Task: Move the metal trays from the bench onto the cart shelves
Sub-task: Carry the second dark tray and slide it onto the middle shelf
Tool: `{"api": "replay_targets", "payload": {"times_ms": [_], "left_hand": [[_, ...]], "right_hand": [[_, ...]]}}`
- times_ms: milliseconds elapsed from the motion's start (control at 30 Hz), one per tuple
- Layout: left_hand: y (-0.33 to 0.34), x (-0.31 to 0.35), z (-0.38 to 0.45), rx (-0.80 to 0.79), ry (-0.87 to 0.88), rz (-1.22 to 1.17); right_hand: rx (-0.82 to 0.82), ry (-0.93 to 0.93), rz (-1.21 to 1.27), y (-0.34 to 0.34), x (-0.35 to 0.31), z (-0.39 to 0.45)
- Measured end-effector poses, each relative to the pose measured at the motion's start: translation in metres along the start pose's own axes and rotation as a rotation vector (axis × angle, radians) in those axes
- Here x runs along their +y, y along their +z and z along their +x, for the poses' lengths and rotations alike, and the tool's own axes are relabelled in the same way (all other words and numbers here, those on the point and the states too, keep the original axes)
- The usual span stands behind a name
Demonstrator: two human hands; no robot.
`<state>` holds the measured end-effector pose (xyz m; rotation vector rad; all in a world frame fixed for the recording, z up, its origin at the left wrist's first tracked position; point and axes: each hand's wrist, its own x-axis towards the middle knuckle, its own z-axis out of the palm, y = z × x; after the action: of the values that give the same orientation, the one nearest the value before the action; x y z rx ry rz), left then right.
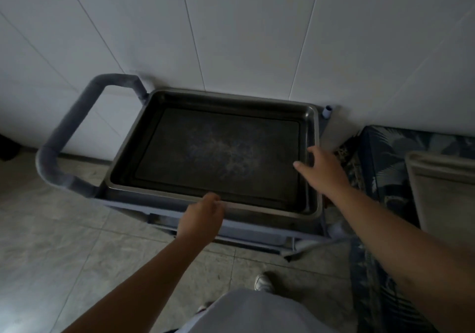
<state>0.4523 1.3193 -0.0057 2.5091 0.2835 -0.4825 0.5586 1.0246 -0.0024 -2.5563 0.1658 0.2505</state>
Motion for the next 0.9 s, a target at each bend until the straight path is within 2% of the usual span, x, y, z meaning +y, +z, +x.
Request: {"api": "replay_targets", "payload": {"times_ms": [67, 133, 233, 333, 567, 700, 800, 900], "left_hand": [[-0.014, -0.021, -0.007, 0.079, 0.166, 0.127], [-0.027, -0.045, -0.013, 0.067, 0.275, 0.308], [-0.043, -0.073, -0.019, 0.037, 0.372, 0.484], [-0.051, -0.098, -0.031, 0.04, 0.393, 0.566], [-0.065, -0.136, -0.06, -0.015, 0.439, 0.615], [-0.061, -0.133, -0.072, -0.016, 0.489, 0.627], [-0.047, -0.112, -0.081, -0.04, 0.583, 0.634], [-0.022, -0.079, -0.09, -0.108, 0.763, 0.631]], "right_hand": [[0.036, -0.14, -0.185, 0.016, -0.015, -0.04], [0.013, -0.187, -0.36, 0.037, -0.031, -0.079], [-0.066, -0.142, -0.44, 0.071, -0.048, -0.127], [-0.059, -0.085, -0.505, 0.102, -0.061, -0.166], [0.001, 0.039, -0.475, 0.133, -0.08, -0.242], [0.019, 0.128, -0.413, 0.131, -0.072, -0.277], [0.047, 0.233, -0.38, 0.12, -0.06, -0.306], [0.104, 0.364, -0.375, 0.104, -0.04, -0.341]]}}
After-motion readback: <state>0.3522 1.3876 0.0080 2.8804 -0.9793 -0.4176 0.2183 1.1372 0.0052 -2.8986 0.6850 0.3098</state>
